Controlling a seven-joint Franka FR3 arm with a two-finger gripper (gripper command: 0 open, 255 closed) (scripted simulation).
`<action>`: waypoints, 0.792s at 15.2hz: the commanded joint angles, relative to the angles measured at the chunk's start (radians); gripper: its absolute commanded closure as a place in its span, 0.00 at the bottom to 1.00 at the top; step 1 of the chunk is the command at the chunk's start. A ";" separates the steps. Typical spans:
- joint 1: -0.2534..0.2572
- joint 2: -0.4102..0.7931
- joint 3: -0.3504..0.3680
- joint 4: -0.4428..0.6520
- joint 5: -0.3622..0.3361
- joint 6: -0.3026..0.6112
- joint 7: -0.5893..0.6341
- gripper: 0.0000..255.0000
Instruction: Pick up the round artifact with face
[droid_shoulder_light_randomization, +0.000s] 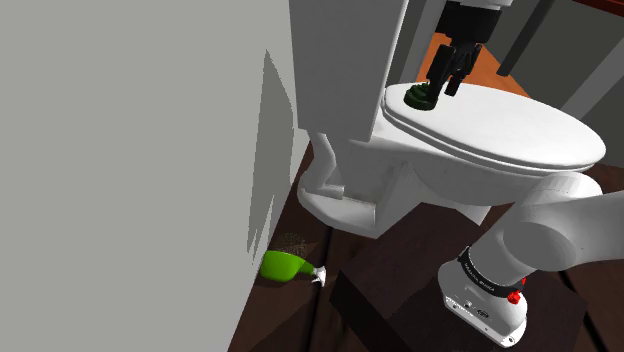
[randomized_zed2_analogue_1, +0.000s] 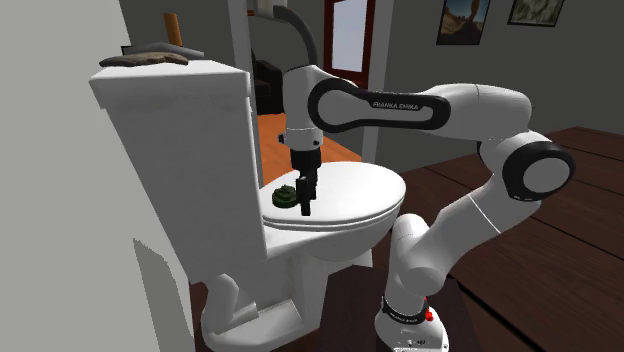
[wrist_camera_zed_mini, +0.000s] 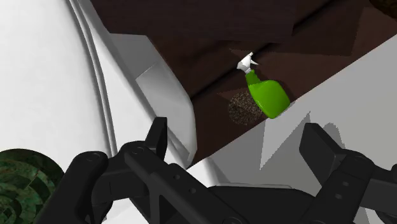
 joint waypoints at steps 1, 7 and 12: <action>0.000 0.000 0.000 0.000 0.000 0.000 0.000 0.00; -0.034 0.103 -0.106 0.034 -0.080 0.093 -0.126 0.00; -0.055 0.212 -0.192 0.093 -0.122 0.169 -0.228 0.00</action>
